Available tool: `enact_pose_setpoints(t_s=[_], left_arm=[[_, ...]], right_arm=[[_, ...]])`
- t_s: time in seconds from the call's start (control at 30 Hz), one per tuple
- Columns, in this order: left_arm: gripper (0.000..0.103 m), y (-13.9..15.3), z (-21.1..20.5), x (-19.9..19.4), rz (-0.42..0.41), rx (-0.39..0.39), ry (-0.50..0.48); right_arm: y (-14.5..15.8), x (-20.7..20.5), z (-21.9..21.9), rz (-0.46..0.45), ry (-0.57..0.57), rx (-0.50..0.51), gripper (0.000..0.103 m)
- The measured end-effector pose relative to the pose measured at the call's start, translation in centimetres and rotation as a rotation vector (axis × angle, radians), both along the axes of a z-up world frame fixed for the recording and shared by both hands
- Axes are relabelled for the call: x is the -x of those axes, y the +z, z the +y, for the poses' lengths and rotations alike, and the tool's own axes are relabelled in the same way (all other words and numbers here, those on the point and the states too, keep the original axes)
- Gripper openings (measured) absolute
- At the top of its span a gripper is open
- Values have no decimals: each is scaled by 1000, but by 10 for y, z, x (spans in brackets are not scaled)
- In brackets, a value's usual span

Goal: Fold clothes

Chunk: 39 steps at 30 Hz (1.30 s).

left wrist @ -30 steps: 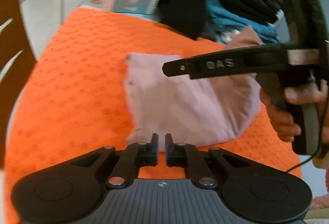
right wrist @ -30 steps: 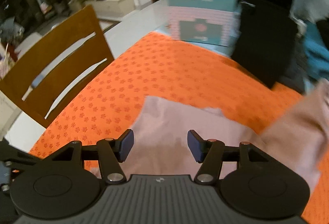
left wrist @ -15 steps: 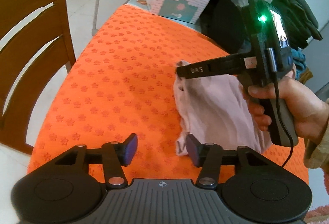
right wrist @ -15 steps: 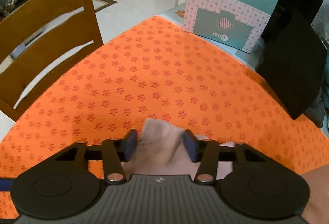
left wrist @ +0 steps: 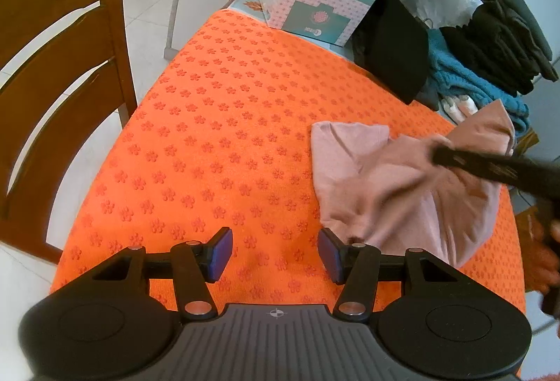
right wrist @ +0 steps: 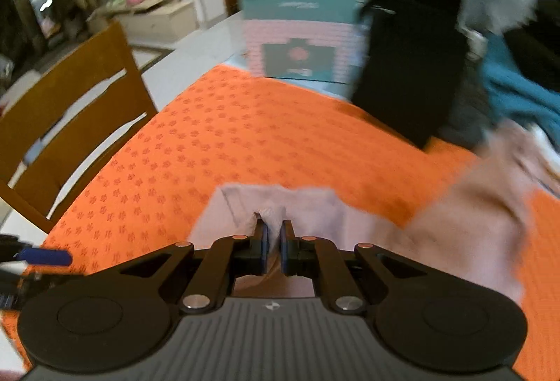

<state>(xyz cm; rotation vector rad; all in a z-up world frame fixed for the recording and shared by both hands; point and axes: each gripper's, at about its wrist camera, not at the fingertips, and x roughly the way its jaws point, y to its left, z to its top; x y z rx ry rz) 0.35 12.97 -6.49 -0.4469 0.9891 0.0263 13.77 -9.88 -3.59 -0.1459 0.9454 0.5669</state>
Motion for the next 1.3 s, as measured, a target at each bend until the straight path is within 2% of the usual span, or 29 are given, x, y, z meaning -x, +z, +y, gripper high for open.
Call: enact_pose_setpoints(t_s=[0.37, 0.63, 0.9, 1.03, 1.13, 1.27, 1.3], left_arm=[[57, 9, -17, -14, -12, -37, -62], [58, 12, -37, -34, -23, -54, -136], [63, 18, -60, -71, -52, -10, -208], [69, 22, -77, -95, -70, 3, -258], [70, 21, -92, -113, -68, 17, -305], [70, 15, -119, -136, -56, 30, -394], [70, 13, -128, -141, -54, 26, -422]], right_arm=[[24, 79, -131, 62, -250, -101, 4], [26, 148, -203, 80, -422, -72, 4], [-4, 217, -254, 205, -588, -37, 4], [-28, 242, -270, 274, -656, -25, 4], [-46, 253, -283, 326, -702, -10, 4], [-47, 258, -297, 324, -755, -7, 7], [-42, 256, -298, 301, -765, -9, 11]])
